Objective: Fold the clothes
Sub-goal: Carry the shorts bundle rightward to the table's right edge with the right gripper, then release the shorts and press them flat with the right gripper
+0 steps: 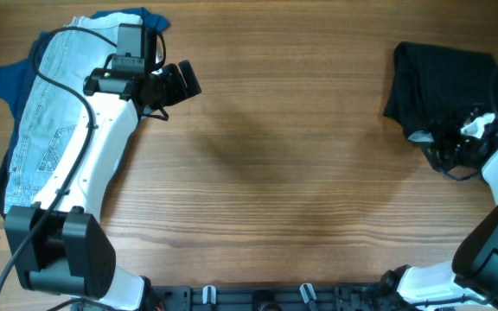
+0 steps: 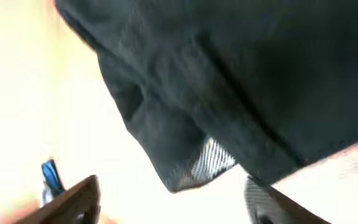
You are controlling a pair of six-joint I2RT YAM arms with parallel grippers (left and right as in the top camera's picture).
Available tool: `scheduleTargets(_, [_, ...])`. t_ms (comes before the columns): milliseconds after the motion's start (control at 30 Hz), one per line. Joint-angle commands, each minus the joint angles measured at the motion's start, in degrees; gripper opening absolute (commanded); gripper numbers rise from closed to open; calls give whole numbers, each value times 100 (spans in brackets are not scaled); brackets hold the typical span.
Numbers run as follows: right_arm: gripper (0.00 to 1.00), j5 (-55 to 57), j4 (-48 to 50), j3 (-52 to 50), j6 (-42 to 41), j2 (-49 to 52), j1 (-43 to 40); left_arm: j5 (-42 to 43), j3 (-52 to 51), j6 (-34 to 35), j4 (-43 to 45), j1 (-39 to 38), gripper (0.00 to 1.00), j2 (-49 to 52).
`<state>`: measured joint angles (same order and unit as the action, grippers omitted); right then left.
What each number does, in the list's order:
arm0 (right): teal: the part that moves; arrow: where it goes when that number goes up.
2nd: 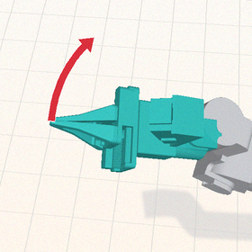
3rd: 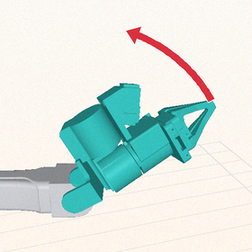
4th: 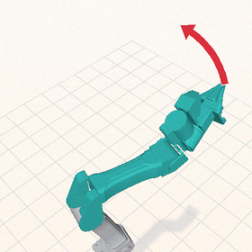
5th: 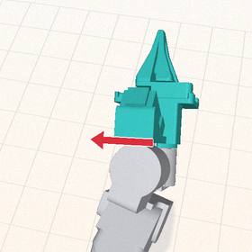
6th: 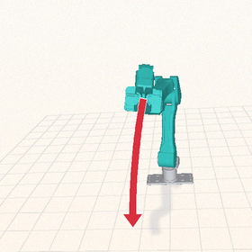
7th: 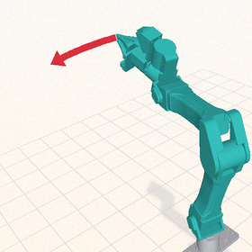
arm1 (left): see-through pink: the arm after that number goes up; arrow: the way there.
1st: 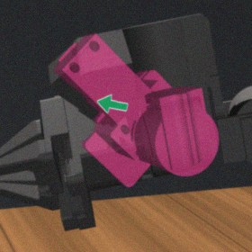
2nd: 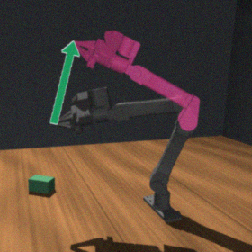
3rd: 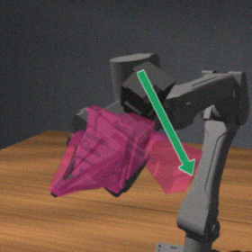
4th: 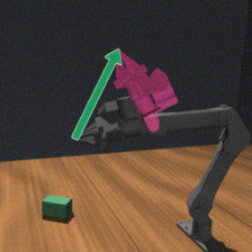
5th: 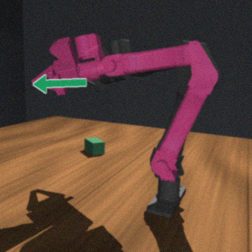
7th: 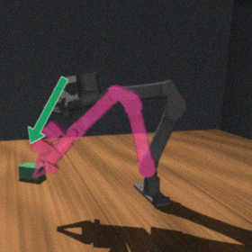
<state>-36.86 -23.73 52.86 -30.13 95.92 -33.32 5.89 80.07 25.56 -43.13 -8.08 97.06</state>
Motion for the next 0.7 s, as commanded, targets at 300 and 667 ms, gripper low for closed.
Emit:
scheduleTargets(300, [71, 684, -105, 337, 3018, -483, 1604, -37, -24, -136, -44, 33, 100, -94])
scheduleTargets(667, [53, 3574, 1150, 501, 3012, 81, 2769, -350, -24, -138, -39, 33, 100, -61])
